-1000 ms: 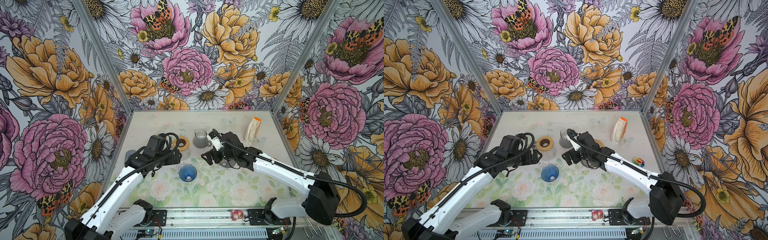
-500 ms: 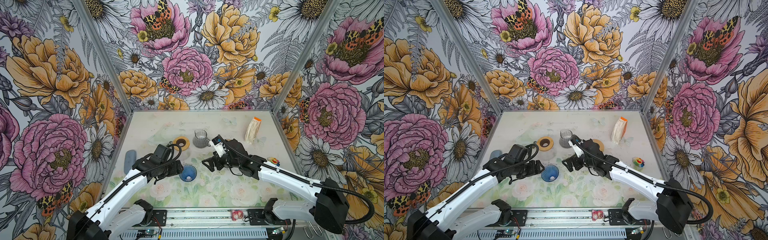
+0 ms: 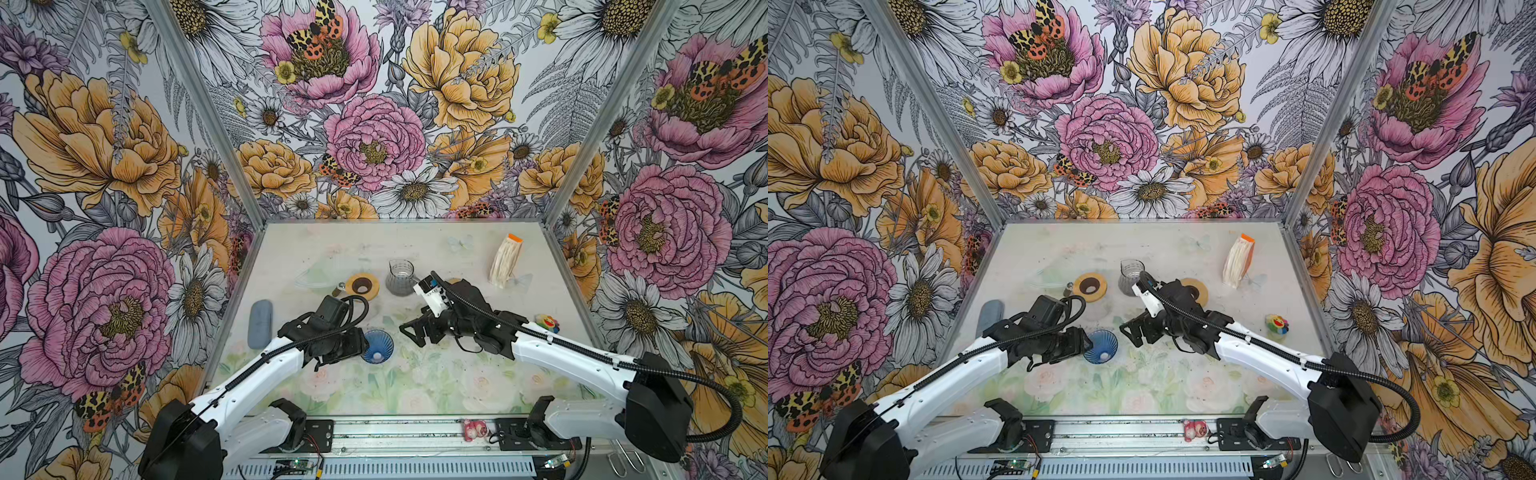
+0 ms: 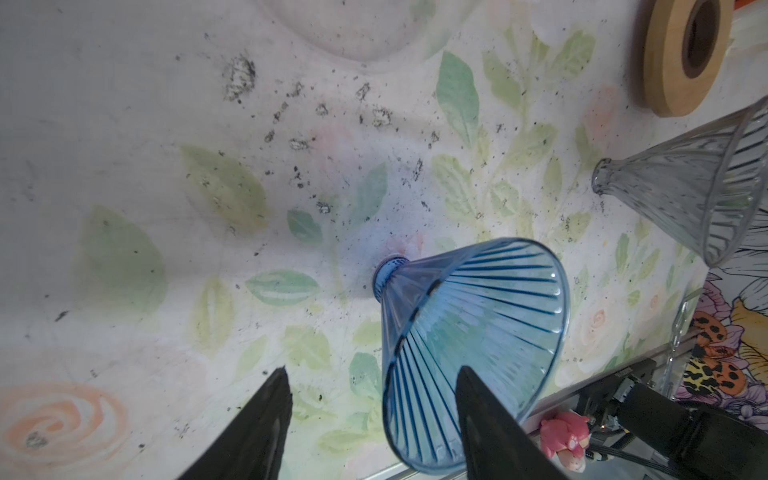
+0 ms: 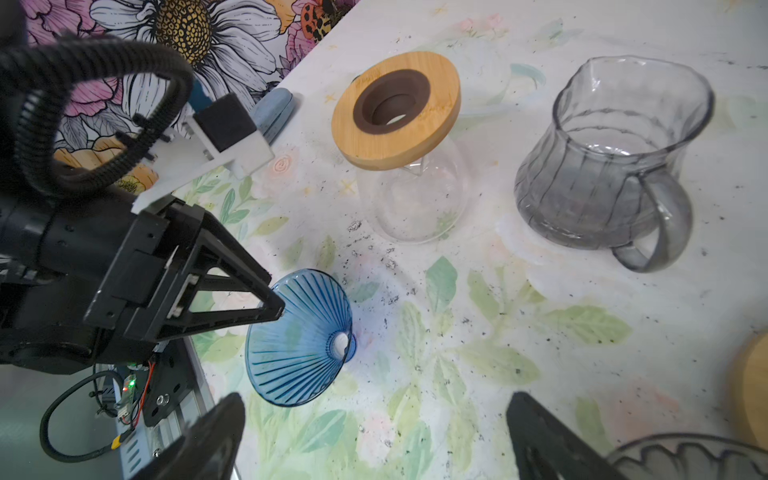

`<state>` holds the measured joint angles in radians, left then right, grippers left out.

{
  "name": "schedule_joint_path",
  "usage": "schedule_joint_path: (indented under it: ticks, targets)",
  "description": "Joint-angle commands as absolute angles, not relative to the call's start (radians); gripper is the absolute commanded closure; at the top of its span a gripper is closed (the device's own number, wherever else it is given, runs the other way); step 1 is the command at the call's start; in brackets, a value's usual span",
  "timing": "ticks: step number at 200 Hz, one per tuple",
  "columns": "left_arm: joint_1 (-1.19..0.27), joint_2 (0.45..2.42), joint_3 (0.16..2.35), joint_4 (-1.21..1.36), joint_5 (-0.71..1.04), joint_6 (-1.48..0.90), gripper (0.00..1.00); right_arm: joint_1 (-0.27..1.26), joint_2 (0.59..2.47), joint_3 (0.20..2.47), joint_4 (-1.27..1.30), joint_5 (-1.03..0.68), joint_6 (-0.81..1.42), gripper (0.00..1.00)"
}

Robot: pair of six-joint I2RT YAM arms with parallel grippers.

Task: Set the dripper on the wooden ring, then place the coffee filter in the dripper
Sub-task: 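Close the left gripper on the blue dripper's rim while the right arm withdraws, then lift the blue dripper with the left gripper and carry it over the wooden stand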

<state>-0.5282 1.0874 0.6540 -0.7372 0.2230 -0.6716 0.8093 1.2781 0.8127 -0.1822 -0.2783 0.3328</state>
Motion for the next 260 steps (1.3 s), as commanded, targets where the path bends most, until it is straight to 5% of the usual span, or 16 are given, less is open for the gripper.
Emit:
schedule_joint_path:
  ticks: [1, 72, 260]
  targets:
    - [-0.535, 1.127, 0.665, -0.684, 0.274, -0.639, 0.42, 0.822, 1.288, 0.814, -0.160, -0.316, 0.336, 0.01]
    - [-0.535, 1.169, 0.671, -0.670, 0.287, -0.623, 0.58, 0.833, 1.309, 0.812, -0.166, -0.312, 0.334, 0.01]
    - [-0.534, 1.242, 0.714, -0.667, 0.292, -0.601, 0.82, 0.833, 1.325, 0.805, -0.170, -0.281, 0.334, 0.01]
